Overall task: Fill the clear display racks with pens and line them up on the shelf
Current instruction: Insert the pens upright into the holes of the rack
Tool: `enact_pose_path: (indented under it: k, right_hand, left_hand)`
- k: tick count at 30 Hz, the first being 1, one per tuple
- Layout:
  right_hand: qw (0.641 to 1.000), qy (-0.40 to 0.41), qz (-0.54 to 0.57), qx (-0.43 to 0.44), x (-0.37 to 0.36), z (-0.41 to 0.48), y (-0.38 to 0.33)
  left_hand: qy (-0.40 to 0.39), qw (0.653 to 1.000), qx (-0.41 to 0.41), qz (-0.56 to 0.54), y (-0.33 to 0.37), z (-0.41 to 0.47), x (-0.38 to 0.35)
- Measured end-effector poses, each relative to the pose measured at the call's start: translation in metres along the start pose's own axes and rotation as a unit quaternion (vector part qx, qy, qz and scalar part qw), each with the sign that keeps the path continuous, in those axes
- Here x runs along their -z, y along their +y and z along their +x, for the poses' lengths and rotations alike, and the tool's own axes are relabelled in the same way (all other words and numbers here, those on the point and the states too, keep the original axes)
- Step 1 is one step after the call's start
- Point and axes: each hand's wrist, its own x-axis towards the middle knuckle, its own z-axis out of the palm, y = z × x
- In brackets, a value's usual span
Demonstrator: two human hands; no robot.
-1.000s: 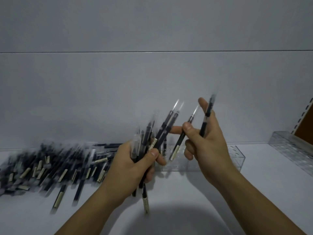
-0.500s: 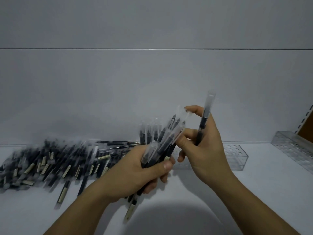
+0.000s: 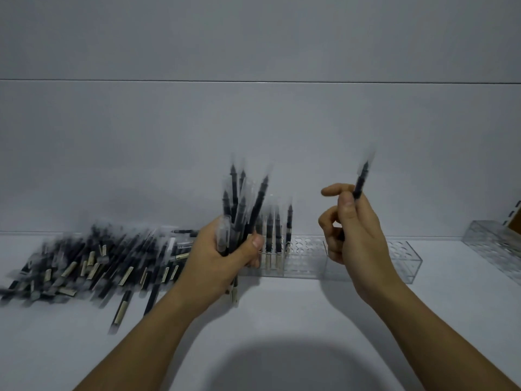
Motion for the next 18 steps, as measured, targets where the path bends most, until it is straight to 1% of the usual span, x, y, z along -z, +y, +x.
enact_pose_path:
  k: [6, 9, 11, 14, 18]
  right_hand:
    - [0.999, -0.007, -0.033, -0.025, 0.012, 0.009, 0.013]
    - [0.998, 0.002, -0.047, -0.032, 0.015, 0.011, 0.019]
    - [0.998, -0.001, -0.049, -0.038, 0.015, 0.012, 0.021]
    - [0.998, -0.012, -0.043, -0.046, 0.012, 0.011, 0.021]
    - [0.999, -0.025, -0.031, -0.033, 0.011, 0.009, 0.021]
  left_hand:
    - [0.008, 1.0, -0.006, 0.015, -0.009, -0.006, -0.016]
    - [0.035, 0.998, 0.043, -0.029, -0.015, -0.012, -0.023]
    - [0.046, 0.996, 0.072, -0.039, -0.02, -0.014, -0.027]
    - [0.053, 0.996, 0.072, -0.028, -0.023, -0.015, -0.026]
    - [0.072, 0.993, 0.081, -0.051, -0.018, -0.015, -0.025]
